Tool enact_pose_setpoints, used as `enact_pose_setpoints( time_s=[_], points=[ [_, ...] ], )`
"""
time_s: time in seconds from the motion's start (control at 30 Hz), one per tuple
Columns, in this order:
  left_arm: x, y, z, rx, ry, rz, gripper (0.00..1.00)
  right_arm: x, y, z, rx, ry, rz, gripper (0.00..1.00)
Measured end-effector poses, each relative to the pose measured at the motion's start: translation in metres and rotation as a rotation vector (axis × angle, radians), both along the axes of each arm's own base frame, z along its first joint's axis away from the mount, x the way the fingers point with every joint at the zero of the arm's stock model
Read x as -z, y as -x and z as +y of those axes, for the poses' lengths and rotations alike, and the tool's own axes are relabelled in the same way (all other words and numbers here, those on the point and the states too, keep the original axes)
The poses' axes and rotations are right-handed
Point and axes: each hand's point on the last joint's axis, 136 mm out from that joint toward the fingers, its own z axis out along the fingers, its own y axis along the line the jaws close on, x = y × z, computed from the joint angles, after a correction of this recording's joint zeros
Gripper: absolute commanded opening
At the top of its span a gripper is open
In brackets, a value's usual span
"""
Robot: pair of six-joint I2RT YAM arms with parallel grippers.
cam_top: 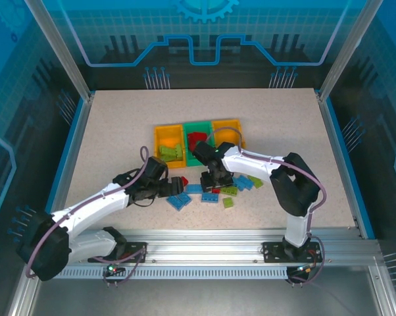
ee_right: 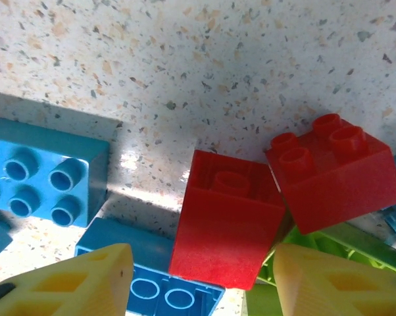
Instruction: Sort the legos into containers by color
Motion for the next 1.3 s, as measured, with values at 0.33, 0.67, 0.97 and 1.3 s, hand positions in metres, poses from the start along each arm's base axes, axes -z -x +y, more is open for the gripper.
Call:
enact_pose_setpoints(
  time_s=[0.33,0.67,0.97,1.3],
  points=[
    [0.004,0.003,0.002,-0.002,-0.008,0.007,0.99,0.003,-0.006,0.001,0.0,0.048,-0.008,0.37],
    [0.004,0.003,0.003,-0.002,-0.008,0.008,0.99,-0.022,-0.02,0.016,-0.015,0.013,-0.067,0.36],
    [0.004,0.003,0.003,-0.002,-0.007,0.008,0.99,-0.074,-0.077,0.025,0.076,-0.207,-0.164,0.35],
    [0.015,0.009,-0.002,-0.067,0.011,0.071,0.99,-0.078,-0.142,0.029,0.163,-0.298,-0.209,0.41]
  ],
)
